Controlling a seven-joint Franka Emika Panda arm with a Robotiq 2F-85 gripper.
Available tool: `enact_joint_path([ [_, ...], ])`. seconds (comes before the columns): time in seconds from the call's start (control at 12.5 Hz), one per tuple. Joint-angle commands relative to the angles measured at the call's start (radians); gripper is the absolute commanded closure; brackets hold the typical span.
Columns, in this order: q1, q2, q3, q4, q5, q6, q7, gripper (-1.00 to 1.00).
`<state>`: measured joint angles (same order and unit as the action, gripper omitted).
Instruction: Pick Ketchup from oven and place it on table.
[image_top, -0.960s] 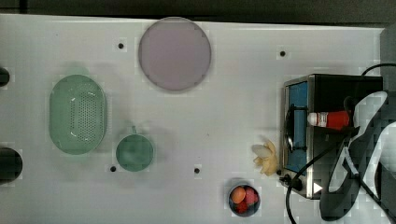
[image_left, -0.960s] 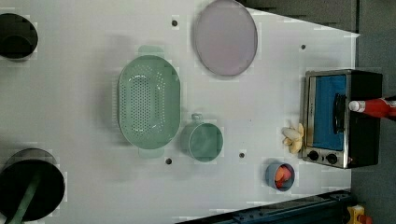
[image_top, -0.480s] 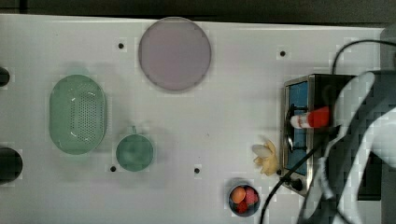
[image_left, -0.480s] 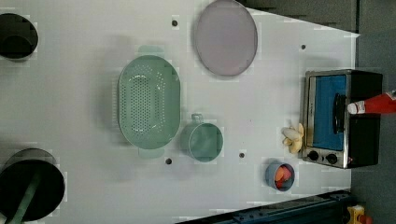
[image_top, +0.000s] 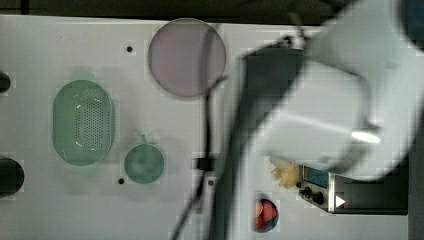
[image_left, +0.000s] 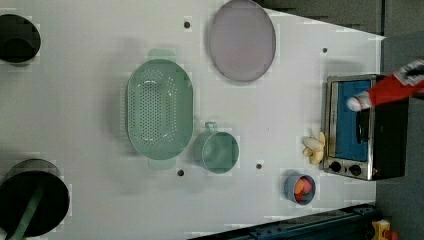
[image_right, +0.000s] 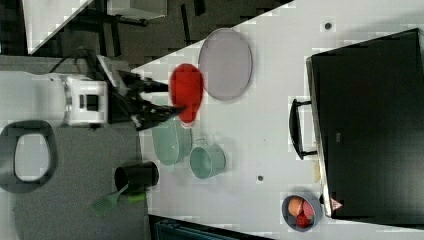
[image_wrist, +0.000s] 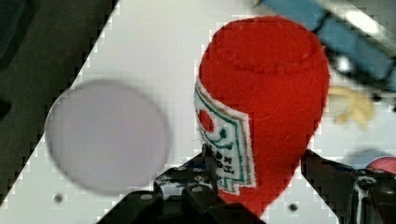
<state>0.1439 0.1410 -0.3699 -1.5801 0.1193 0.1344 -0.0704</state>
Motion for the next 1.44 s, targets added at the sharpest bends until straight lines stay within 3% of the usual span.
enact_joint_path([
  [0.08,0.067,0.027,0.028,-0.046,0.01,-0.02,-0.005,-0.24],
  [0.4,0.103,0.027,0.087,-0.161,-0.034,0.018,0.188,-0.24],
  [0.64,0.105,0.029,0.086,-0.314,-0.047,0.148,0.279,-0.24],
  [1.04,0.102,0.079,0.085,-0.553,-0.047,0.402,0.282,-0.24],
  [1.44,0.107,0.217,0.096,-0.651,-0.044,0.688,0.282,-0.3],
])
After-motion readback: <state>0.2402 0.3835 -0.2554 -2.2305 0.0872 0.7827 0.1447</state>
